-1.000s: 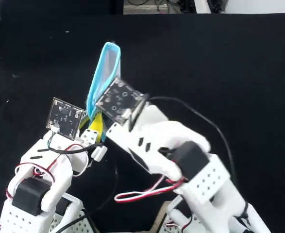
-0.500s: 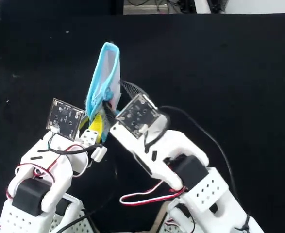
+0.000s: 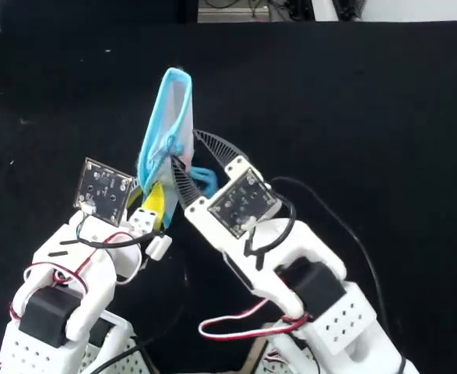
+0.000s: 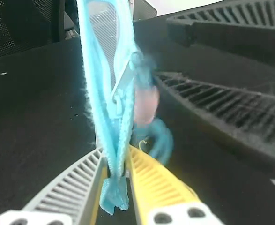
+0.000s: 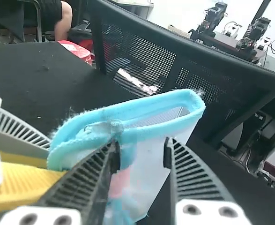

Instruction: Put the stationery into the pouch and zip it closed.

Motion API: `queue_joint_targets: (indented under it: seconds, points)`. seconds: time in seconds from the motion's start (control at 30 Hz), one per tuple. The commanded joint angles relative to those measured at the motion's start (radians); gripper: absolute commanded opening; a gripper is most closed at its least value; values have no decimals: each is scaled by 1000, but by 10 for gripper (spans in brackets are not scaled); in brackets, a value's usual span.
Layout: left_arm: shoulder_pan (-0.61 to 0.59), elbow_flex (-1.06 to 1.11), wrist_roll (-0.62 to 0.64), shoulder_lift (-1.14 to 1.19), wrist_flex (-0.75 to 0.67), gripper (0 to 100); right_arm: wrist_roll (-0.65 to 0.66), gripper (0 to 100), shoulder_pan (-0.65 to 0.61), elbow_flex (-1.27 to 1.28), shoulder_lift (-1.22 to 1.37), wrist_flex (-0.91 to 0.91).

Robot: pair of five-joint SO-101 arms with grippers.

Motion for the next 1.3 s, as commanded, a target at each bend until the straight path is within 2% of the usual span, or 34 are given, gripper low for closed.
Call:
queue_joint_targets:
  seconds: [0.0,0.17,0.27,0.4,0.8,1.27]
  points:
    - [5,39,-2,3,0,30,9,166,11,-13,53,-69]
    - [5,39,-2,3,0,30,9,166,11,-18,84,-71]
    - [5,39,-2,3,0,30,26,167,3,-39,82,9]
    - [5,39,-2,3,0,30,29,167,-75,-93,74,129]
    - [5,39,-2,3,0,30,28,167,-92,-59,-179,209]
    - [5,39,-2,3,2,30,28,215,-152,-76,94,137]
